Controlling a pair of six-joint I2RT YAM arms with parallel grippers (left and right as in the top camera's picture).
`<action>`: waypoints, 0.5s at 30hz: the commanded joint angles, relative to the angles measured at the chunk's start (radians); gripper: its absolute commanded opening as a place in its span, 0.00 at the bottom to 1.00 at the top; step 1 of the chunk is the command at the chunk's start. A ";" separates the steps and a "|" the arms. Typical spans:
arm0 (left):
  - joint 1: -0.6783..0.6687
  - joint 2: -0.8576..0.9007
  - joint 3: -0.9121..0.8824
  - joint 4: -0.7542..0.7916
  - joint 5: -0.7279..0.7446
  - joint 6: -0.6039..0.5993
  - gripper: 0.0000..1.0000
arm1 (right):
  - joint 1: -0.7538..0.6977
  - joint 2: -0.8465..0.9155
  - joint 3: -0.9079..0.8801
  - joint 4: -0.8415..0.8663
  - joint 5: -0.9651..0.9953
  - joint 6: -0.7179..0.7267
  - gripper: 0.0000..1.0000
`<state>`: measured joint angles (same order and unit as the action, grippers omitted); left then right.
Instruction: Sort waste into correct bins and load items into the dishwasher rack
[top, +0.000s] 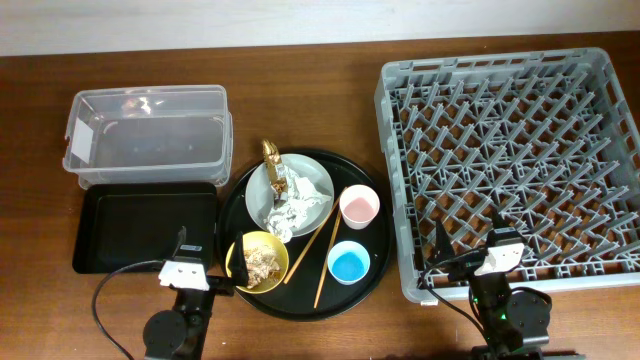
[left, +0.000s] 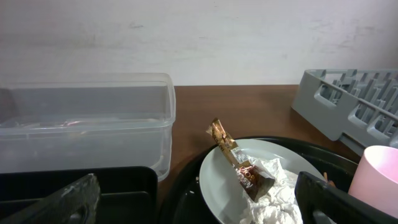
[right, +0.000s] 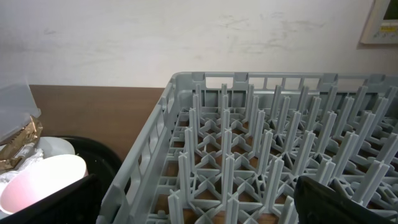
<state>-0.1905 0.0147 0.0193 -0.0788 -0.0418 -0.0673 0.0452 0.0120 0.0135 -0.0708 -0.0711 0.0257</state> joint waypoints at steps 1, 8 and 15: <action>-0.001 -0.009 -0.010 0.000 -0.008 0.016 0.99 | -0.006 -0.008 -0.008 -0.001 0.004 0.001 0.99; -0.001 -0.009 -0.010 0.033 0.001 -0.008 0.99 | -0.006 -0.008 -0.008 0.000 -0.003 0.002 0.99; -0.001 -0.003 0.087 -0.002 0.001 -0.064 0.99 | -0.006 0.043 0.086 -0.008 -0.003 0.009 0.99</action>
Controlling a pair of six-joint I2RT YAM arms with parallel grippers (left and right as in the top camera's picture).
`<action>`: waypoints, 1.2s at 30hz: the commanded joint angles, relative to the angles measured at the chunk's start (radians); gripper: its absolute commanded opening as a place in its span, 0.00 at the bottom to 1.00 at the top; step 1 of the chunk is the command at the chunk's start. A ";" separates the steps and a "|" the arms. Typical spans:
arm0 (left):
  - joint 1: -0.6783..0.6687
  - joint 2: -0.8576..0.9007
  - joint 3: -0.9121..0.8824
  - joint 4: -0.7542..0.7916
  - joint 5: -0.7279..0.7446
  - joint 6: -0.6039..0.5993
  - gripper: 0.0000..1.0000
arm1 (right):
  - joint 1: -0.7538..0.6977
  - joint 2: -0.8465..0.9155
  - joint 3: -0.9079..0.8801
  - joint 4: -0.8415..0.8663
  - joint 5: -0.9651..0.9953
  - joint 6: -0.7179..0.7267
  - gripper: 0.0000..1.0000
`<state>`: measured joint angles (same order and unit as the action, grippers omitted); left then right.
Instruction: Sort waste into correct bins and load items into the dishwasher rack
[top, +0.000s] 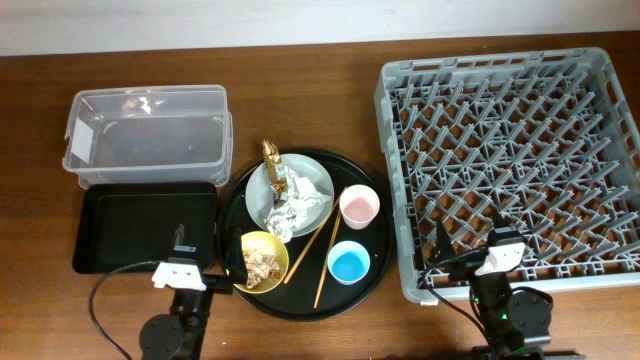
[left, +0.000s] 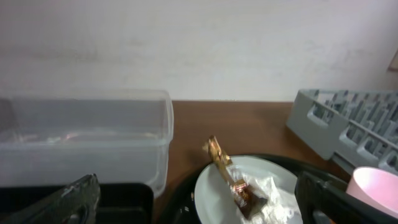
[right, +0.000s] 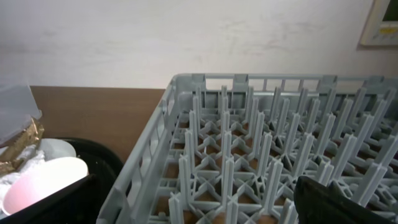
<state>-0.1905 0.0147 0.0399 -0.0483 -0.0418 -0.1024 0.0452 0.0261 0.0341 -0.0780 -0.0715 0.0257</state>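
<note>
A round black tray holds a white plate with a gold wrapper and a crumpled tissue. It also carries a pink cup, a blue cup, a yellow bowl of food scraps and chopsticks. The grey dishwasher rack stands at the right. My left gripper is open at the tray's near-left edge. My right gripper is open over the rack's near-left corner. Neither holds anything. The left wrist view shows the wrapper on the plate.
A clear plastic bin sits at the back left, and a black rectangular bin lies in front of it. Bare brown table runs behind the tray and rack. The rack's rim fills the right wrist view, with the pink cup at its left.
My left gripper has drawn slightly back toward the near edge and risen; its view shows the plate lower and more of the rack. The right gripper has barely shifted. Both stay open.
</note>
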 joint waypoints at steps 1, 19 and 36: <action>-0.001 0.016 0.098 -0.071 0.000 -0.029 0.99 | -0.006 0.068 0.097 -0.002 -0.003 0.009 0.99; -0.001 0.613 0.611 -0.470 0.027 -0.028 0.99 | -0.006 0.517 0.587 -0.468 -0.006 0.008 0.99; -0.001 0.613 0.611 -0.470 0.027 -0.028 0.99 | -0.006 0.517 0.587 -0.468 -0.006 0.008 0.99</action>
